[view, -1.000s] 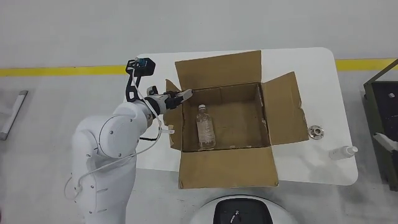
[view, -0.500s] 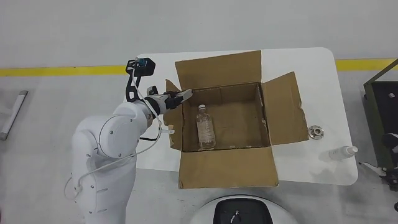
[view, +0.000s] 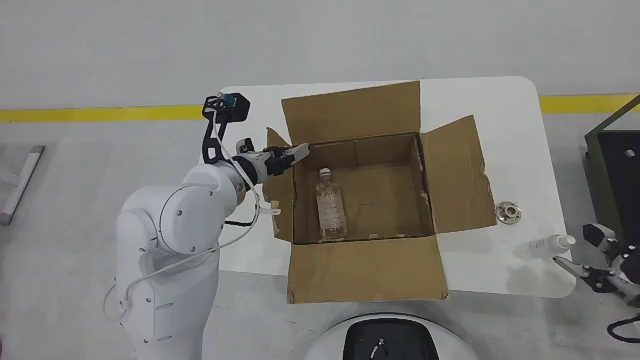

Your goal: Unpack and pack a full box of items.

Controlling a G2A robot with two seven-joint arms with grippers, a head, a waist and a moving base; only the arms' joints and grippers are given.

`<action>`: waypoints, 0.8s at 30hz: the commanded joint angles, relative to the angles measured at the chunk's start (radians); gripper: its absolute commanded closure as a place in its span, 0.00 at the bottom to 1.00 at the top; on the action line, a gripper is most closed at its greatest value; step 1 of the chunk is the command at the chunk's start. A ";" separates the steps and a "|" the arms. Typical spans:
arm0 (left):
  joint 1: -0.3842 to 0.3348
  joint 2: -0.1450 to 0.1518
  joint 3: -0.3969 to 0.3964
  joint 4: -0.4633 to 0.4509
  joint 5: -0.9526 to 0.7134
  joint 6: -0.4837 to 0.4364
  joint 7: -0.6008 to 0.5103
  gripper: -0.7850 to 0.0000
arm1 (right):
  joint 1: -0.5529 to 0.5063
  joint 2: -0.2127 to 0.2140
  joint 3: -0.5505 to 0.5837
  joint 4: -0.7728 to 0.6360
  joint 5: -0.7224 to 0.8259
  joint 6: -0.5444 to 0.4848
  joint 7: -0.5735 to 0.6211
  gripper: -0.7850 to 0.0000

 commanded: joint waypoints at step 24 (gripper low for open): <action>0.000 0.000 0.000 0.000 0.000 0.000 0.000 0.00 | 0.109 0.007 -0.123 0.096 -0.065 0.049 0.013 1.00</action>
